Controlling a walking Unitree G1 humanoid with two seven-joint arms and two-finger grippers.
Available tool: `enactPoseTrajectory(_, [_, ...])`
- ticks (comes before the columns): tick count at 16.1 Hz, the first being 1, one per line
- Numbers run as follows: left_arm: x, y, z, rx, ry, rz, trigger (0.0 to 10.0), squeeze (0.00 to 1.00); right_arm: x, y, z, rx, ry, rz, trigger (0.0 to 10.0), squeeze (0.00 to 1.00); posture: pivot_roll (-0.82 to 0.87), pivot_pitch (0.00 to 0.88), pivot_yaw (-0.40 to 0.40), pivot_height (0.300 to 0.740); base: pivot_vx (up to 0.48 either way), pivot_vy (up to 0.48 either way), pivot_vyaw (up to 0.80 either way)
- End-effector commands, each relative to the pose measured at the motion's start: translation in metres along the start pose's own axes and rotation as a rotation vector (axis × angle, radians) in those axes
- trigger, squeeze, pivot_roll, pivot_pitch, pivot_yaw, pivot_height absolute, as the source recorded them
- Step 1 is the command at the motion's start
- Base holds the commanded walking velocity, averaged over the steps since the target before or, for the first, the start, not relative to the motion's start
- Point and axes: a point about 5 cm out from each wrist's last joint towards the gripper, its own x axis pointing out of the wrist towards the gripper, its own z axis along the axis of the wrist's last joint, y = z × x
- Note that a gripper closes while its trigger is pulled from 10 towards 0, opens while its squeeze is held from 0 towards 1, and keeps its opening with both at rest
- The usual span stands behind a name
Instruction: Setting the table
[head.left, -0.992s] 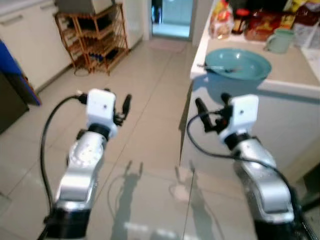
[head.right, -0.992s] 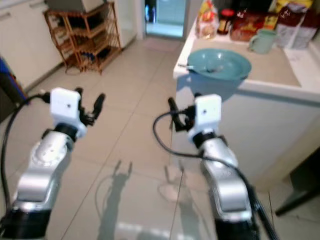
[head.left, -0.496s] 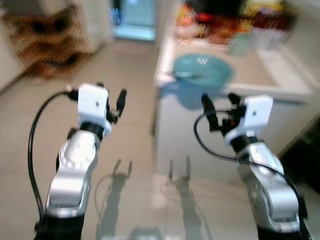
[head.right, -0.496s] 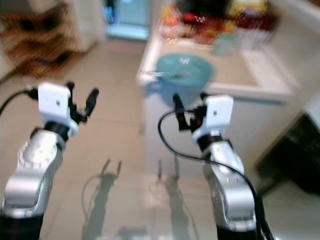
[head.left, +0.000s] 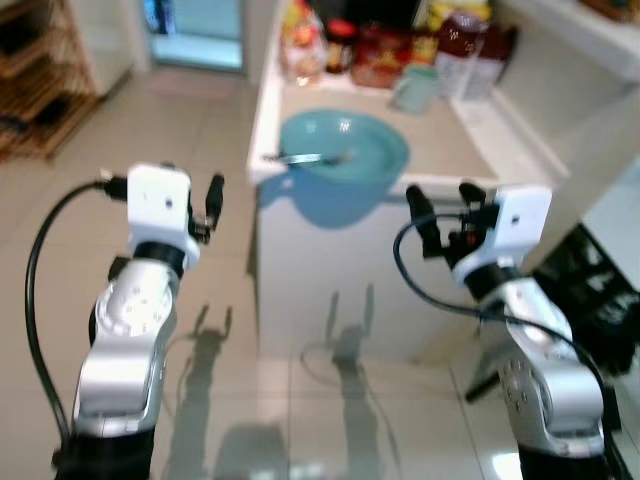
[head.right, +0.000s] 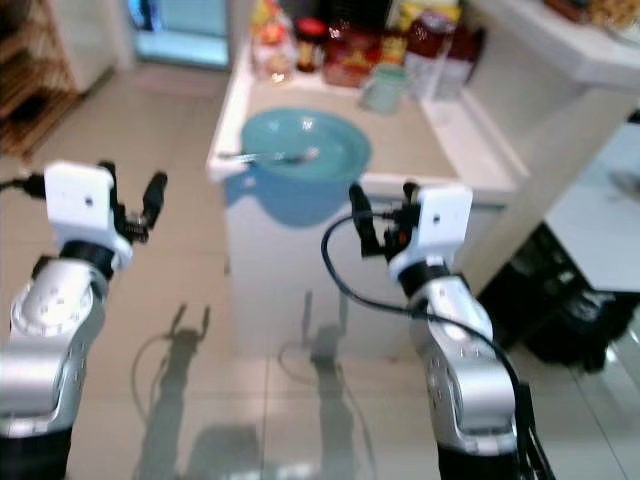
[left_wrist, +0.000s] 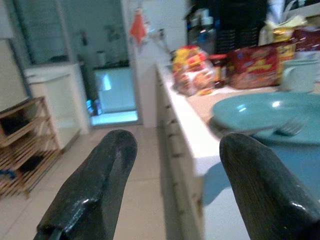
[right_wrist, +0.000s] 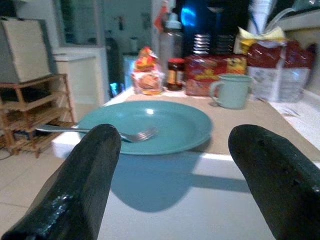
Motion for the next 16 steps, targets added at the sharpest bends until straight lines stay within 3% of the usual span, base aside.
enactPoseTrajectory(1, [0.003, -0.012, 0.006, -0.015, -0.015, -0.040, 10.0, 0.00, -0.005, -0.010, -0.001, 0.004, 0.016, -0.035, 10.0, 0.00, 0.06, 0.043, -0.089, 0.740, 0.409, 0.000, 0.00])
enactPoseTrajectory(6, [0.011, -0.024, 0.012, -0.013, -0.031, -0.094, 10.0, 0.00, -0.007, -0.012, 0.002, 0.003, 0.012, -0.056, 10.0, 0.00, 0.04, 0.036, -0.067, 0.740, 0.424, 0.000, 0.00])
enactPoseTrajectory(13, [0.027, -0.024, 0.017, 0.007, -0.047, -0.187, 10.0, 0.00, -0.003, -0.013, 0.003, 0.000, 0.029, -0.037, 10.0, 0.00, 0.04, 0.039, -0.067, 0.740, 0.426, 0.000, 0.00])
enactPoseTrajectory(16, [0.030, -0.019, 0.023, 0.007, -0.066, -0.173, 10.0, 0.00, -0.004, -0.018, 0.005, 0.004, 0.029, -0.047, 10.0, 0.00, 0.04, 0.037, -0.064, 0.740, 0.424, 0.000, 0.00])
